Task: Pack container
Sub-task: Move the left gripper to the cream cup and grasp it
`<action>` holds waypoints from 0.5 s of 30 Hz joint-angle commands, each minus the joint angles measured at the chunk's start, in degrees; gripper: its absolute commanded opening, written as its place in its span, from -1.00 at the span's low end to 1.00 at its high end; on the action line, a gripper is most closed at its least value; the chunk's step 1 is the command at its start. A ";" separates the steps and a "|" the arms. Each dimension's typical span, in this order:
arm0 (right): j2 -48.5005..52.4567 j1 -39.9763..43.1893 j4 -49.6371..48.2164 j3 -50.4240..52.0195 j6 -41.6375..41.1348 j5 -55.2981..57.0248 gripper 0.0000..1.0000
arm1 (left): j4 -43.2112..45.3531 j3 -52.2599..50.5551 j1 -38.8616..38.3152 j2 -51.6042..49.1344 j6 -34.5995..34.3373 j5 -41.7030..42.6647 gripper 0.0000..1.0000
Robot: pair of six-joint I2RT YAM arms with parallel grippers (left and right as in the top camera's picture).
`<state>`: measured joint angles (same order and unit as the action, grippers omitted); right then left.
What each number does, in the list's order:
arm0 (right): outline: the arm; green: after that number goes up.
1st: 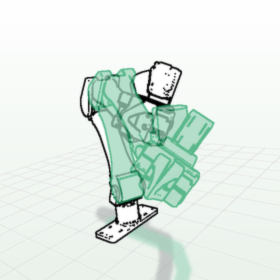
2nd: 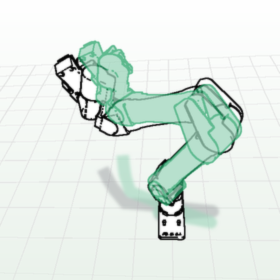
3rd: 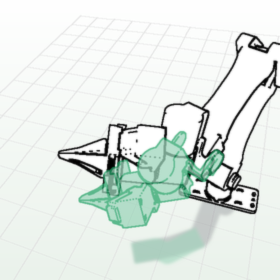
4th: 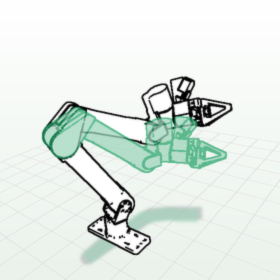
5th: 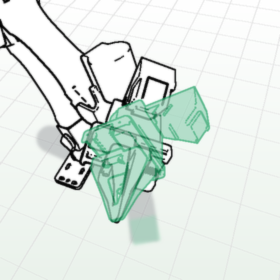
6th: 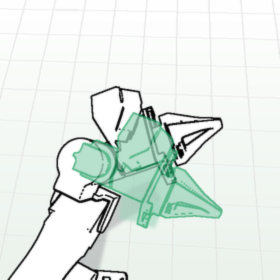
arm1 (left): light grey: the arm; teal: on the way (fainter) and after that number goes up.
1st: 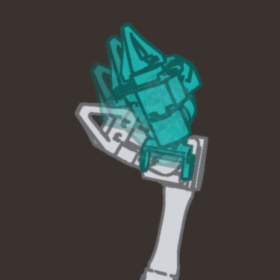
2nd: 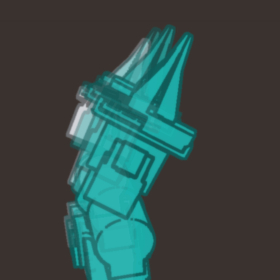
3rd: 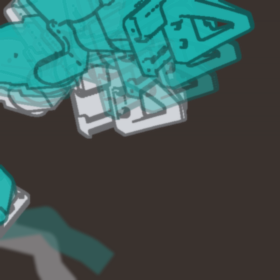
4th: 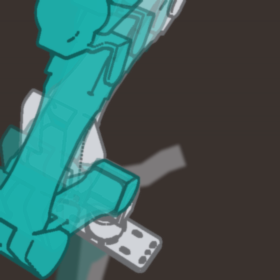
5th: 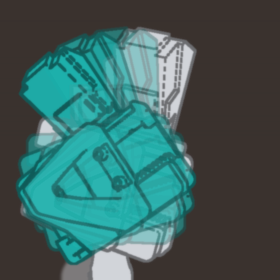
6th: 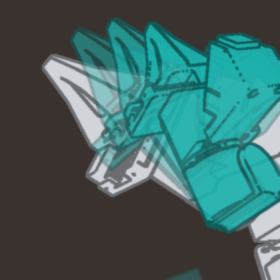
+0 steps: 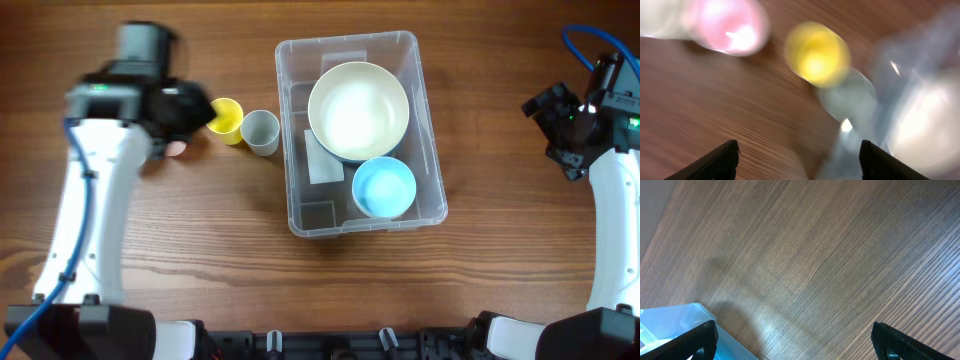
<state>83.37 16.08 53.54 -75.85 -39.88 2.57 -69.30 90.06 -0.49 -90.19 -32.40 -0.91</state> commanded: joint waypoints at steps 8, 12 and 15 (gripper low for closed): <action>0.50 0.13 -0.17 -0.63 -0.79 -0.04 0.99 | 2.05 -0.15 26.01 -14.51 2.54 4.46 0.54; 0.50 0.13 -0.17 -0.63 -0.81 -0.04 1.00 | 4.02 -0.15 26.14 -21.90 3.32 4.46 0.47; 0.50 0.13 -0.15 -0.63 -0.79 -0.04 0.99 | 4.92 -0.15 26.18 -25.49 3.28 3.96 0.33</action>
<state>83.37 16.08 53.56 -75.85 -39.88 2.57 -65.17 90.06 25.52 -112.22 -30.44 2.68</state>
